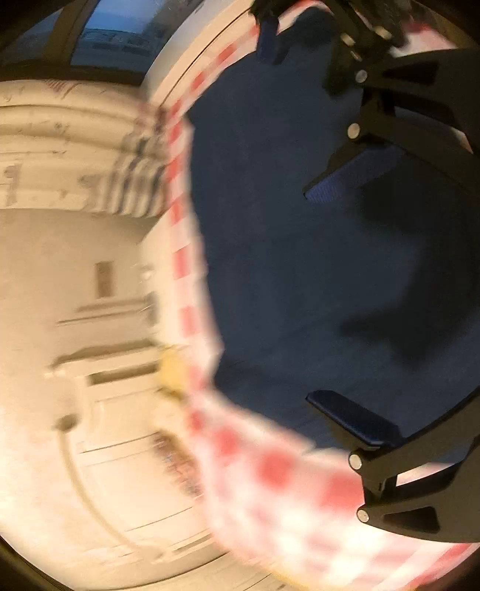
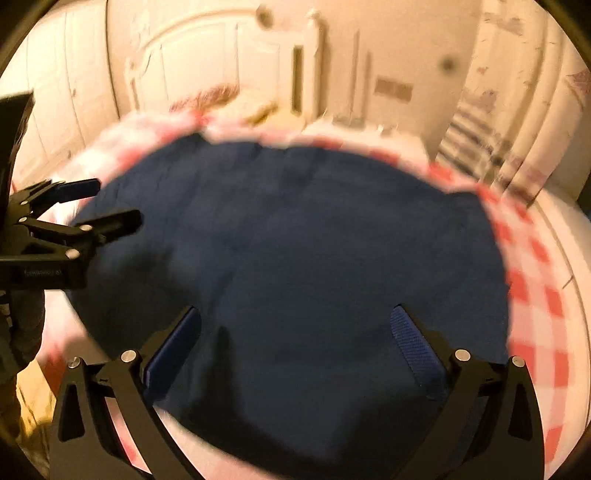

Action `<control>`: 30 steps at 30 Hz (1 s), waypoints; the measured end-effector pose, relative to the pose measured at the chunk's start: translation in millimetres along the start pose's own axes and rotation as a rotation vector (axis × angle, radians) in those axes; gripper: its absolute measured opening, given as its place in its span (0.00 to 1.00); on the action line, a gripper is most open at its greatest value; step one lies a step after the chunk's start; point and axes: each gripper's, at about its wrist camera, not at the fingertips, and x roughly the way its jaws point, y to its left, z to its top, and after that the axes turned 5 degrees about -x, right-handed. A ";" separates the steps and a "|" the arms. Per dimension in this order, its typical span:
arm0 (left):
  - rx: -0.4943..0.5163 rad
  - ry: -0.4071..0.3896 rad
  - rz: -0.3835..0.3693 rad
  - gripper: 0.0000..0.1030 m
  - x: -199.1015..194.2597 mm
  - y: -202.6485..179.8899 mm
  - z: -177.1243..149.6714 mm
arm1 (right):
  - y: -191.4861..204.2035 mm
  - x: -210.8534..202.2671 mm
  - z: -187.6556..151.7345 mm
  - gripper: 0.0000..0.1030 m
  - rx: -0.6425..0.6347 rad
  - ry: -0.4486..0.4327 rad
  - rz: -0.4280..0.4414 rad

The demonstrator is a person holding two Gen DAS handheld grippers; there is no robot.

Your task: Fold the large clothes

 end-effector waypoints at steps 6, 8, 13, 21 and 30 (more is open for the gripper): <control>-0.046 0.096 0.116 0.98 92.2 23.0 71.8 | -44.3 39.9 76.2 0.82 0.081 -0.008 -0.036; -0.080 0.155 0.144 0.98 128.8 31.3 80.5 | -47.2 66.5 98.9 0.78 0.094 0.007 0.004; -0.107 0.252 0.141 0.98 186.9 44.7 69.9 | -43.4 151.9 115.5 0.79 0.047 0.181 -0.090; -0.139 0.225 0.126 0.98 191.3 48.1 62.2 | -60.3 164.6 106.7 0.88 0.142 0.203 0.015; -0.162 0.238 0.102 0.98 192.6 50.0 62.5 | -157.3 148.7 87.2 0.88 0.316 0.178 -0.044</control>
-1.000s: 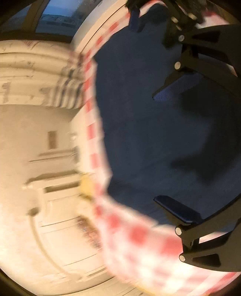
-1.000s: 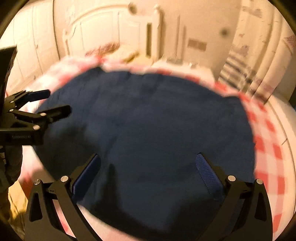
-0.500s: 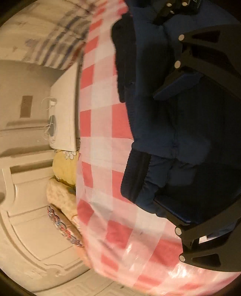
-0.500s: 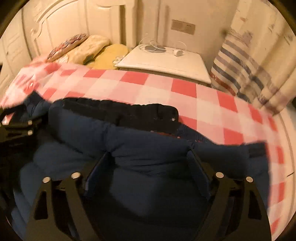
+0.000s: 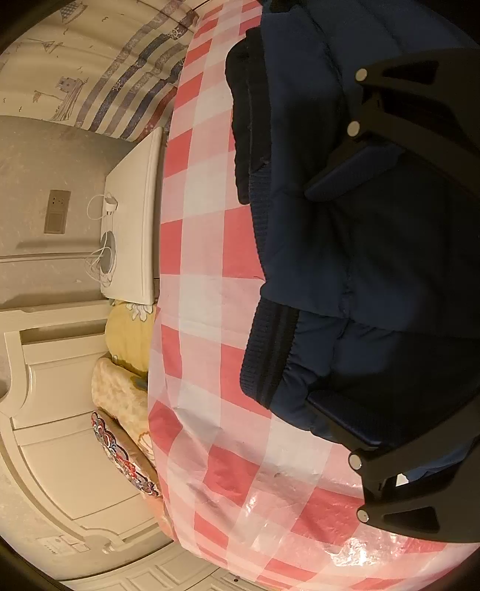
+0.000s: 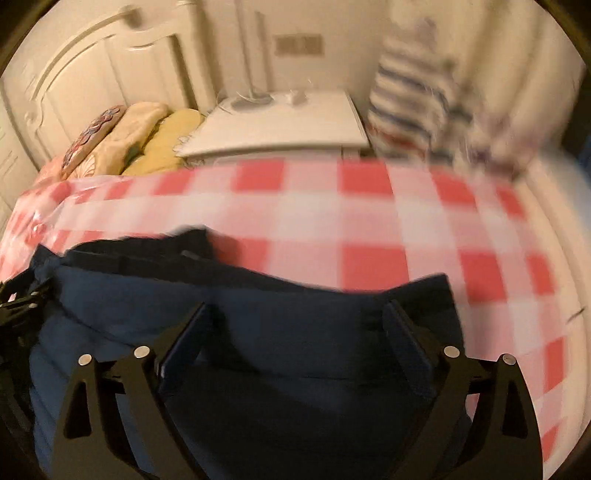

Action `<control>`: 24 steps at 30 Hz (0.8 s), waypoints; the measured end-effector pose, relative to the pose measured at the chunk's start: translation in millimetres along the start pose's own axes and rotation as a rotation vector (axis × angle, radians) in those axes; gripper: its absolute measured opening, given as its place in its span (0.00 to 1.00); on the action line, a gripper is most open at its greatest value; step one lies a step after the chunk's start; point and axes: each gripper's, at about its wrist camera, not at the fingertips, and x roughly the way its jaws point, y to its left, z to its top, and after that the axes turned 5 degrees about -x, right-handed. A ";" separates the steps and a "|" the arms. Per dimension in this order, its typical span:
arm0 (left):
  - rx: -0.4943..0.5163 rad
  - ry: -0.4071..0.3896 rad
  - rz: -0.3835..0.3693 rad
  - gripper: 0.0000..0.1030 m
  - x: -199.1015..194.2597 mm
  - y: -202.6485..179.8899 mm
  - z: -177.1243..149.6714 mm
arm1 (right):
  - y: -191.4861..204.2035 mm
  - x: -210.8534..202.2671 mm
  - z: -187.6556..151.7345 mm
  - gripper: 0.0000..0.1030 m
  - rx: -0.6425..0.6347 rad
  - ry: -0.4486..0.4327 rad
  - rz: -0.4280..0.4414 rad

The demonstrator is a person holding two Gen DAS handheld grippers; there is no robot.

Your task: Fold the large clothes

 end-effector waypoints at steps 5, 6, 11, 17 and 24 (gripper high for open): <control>-0.022 -0.028 0.028 0.97 -18.5 -3.5 7.4 | -24.8 0.4 -10.4 0.89 0.111 -0.071 0.133; -0.031 -0.056 -0.019 0.97 -31.4 -10.2 9.3 | -26.9 0.8 -11.0 0.89 0.122 -0.077 0.147; 0.115 -0.096 -0.146 0.98 -57.2 -87.8 11.5 | -27.3 0.4 -10.1 0.89 0.127 -0.086 0.152; 0.240 0.028 -0.085 0.98 -6.9 -136.5 -2.3 | -28.2 0.7 -9.2 0.89 0.128 -0.089 0.148; 0.101 -0.040 -0.055 0.98 -24.4 -53.2 13.4 | -30.4 1.1 -10.1 0.89 0.123 -0.092 0.145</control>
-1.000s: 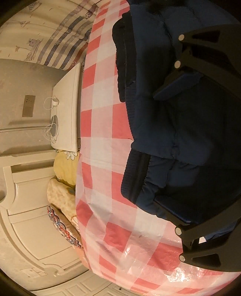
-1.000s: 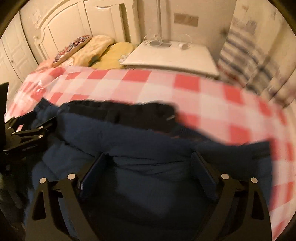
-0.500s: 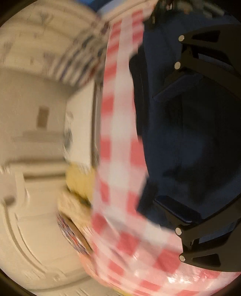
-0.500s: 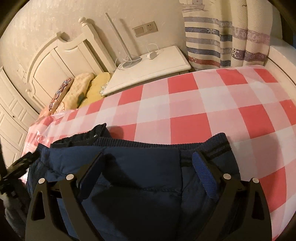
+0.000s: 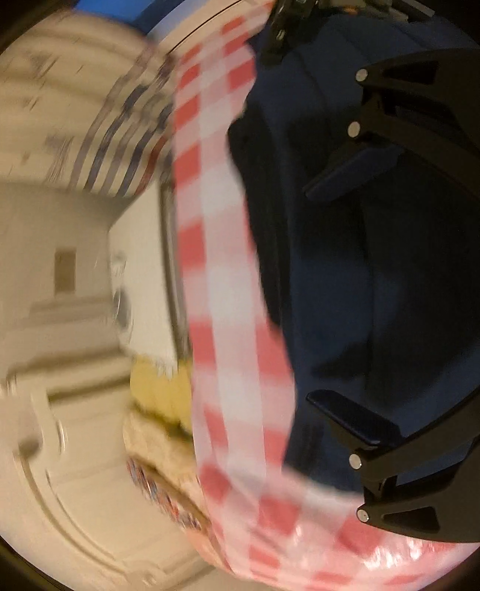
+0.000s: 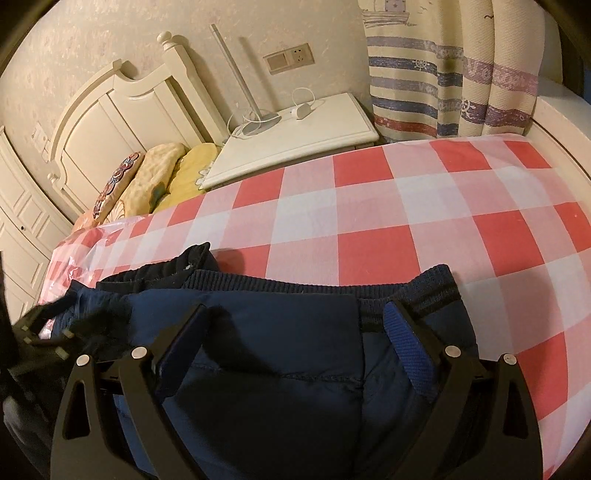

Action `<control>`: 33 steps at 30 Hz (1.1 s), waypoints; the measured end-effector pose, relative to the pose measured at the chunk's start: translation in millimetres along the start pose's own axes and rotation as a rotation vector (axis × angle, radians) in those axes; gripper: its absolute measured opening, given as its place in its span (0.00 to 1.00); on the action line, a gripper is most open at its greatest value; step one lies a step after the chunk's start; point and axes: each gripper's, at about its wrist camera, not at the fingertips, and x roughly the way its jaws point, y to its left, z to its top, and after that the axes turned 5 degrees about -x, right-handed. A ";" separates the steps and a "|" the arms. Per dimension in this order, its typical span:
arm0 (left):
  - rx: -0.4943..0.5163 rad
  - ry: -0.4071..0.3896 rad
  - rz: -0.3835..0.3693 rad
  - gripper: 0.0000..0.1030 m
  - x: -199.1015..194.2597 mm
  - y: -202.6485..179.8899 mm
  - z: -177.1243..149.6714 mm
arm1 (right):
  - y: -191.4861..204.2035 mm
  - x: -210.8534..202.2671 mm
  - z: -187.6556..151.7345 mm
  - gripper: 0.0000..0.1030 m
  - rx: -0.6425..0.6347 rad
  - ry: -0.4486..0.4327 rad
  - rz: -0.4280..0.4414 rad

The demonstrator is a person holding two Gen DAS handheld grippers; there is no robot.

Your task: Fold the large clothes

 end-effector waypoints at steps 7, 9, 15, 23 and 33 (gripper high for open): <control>-0.243 0.101 -0.162 0.98 34.3 84.0 -2.3 | 1.5 0.1 -0.8 0.89 0.010 0.000 0.008; -0.218 0.081 -0.127 0.98 36.2 76.7 -2.0 | 0.3 0.7 -0.9 0.89 0.017 0.001 0.015; -0.245 0.057 -0.150 0.98 32.7 80.7 -5.9 | 4.6 1.1 0.1 0.89 0.001 0.017 -0.020; -0.268 0.042 -0.137 0.98 29.3 82.9 -9.3 | 85.3 -80.3 -61.3 0.92 -0.186 -0.059 -0.148; -0.123 -0.158 -0.043 0.98 -100.5 43.0 -65.3 | 90.9 -65.0 -103.7 0.96 -0.242 -0.011 -0.134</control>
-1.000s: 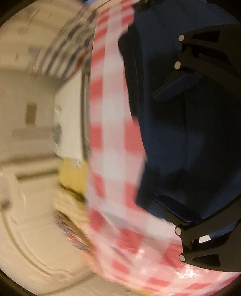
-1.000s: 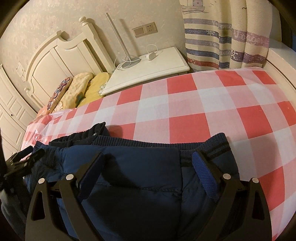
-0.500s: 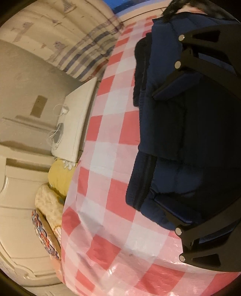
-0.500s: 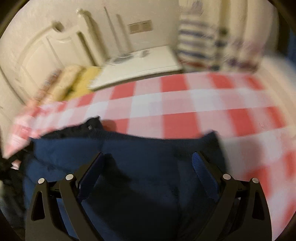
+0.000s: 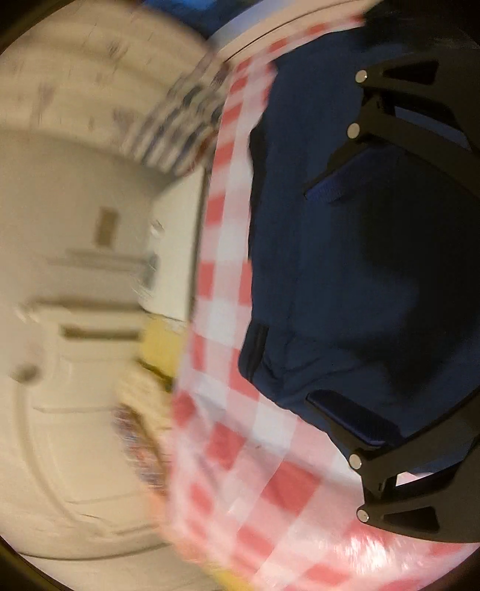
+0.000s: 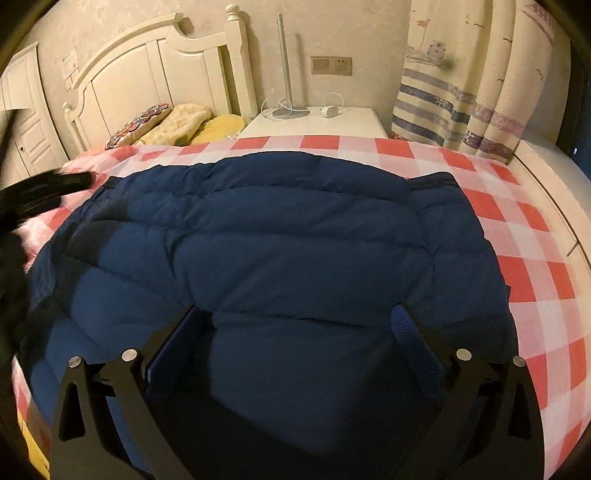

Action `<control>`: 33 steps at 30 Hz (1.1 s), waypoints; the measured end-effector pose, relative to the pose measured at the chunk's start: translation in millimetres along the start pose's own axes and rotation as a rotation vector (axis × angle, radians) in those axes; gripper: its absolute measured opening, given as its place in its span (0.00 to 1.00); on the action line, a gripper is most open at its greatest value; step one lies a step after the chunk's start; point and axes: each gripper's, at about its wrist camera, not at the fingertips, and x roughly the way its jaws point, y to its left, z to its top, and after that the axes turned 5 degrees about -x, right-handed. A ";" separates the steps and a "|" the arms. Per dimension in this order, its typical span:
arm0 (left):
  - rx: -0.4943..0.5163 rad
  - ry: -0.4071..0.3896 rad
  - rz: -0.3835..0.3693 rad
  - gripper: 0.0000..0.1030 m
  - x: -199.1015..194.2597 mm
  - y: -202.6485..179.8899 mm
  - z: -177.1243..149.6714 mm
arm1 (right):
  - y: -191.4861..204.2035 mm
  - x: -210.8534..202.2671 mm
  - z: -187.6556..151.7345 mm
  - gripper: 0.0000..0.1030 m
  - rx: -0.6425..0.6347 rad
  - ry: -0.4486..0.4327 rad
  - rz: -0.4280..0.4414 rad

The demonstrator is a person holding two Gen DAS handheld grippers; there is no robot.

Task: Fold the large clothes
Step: 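Lift and fold the jacket body with the right gripper while the left gripper holds the hem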

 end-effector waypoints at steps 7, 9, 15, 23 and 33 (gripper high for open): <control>0.135 0.092 0.024 0.98 22.1 -25.2 -66.2 | -8.6 -23.2 -11.0 0.95 0.066 -0.042 0.060; 0.115 0.111 0.005 0.98 24.6 -20.9 -64.8 | -15.9 -41.4 -24.8 0.95 0.110 -0.055 0.110; 0.114 0.105 -0.003 0.98 26.7 -19.9 -68.1 | -68.9 -118.0 -112.2 0.95 0.342 -0.153 0.200; 0.114 0.100 -0.002 0.98 27.5 -21.6 -68.5 | -67.9 -122.0 -175.4 0.95 0.416 -0.075 0.312; 0.109 0.114 -0.018 0.98 28.4 -20.5 -70.6 | -62.6 -59.7 -114.4 0.96 0.547 -0.115 0.278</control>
